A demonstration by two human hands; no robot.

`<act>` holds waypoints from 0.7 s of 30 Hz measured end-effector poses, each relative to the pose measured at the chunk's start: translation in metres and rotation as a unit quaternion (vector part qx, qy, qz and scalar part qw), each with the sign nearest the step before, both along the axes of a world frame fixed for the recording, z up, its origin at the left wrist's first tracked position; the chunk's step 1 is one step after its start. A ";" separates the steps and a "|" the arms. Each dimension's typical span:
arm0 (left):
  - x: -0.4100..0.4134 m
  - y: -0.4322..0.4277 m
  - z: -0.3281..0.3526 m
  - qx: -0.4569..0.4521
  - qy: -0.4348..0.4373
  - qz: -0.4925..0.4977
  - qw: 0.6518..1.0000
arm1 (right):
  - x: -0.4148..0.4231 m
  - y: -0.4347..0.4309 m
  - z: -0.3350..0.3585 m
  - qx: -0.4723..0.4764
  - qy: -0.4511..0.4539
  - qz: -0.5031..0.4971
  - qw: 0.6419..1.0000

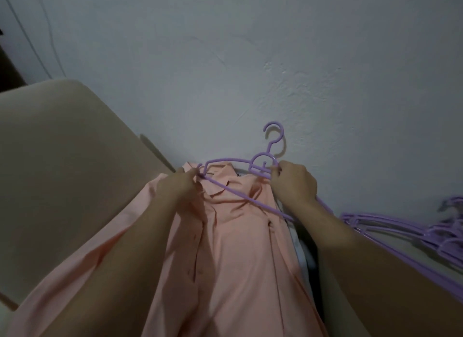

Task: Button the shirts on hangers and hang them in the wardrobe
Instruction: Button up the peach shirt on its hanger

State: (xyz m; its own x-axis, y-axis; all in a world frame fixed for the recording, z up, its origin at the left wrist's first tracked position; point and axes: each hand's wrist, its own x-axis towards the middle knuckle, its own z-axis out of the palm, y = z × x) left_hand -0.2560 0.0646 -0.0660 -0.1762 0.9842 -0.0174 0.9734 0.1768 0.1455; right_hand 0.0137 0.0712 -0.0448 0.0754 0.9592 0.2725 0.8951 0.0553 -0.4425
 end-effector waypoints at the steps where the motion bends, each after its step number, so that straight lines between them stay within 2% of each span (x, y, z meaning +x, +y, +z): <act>1: 0.000 0.005 -0.002 -0.012 -0.001 -0.001 1.000 | 0.004 0.002 -0.002 -0.001 -0.004 -0.006 1.000; 5: 0.001 0.017 -0.012 -0.014 -0.010 0.011 1.000 | 0.023 0.005 -0.006 -0.001 -0.012 -0.009 1.000; 11: -0.010 0.010 -0.009 0.092 -0.031 0.059 0.994 | 0.029 0.003 0.000 -0.037 0.014 0.025 0.999; 17: -0.018 -0.007 -0.003 0.199 -0.112 0.077 0.971 | 0.008 -0.006 -0.005 -0.050 0.017 0.045 0.998; 21: -0.022 -0.015 0.002 0.215 -0.134 0.102 0.962 | -0.002 -0.013 -0.004 -0.064 0.007 0.056 0.996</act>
State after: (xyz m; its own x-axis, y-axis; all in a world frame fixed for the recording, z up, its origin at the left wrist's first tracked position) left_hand -0.2784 0.0499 -0.0644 -0.4123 0.8557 0.3126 0.8423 0.2273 0.4888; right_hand 0.0118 0.0580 -0.0487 -0.0316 0.9888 0.1462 0.8803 0.0968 -0.4645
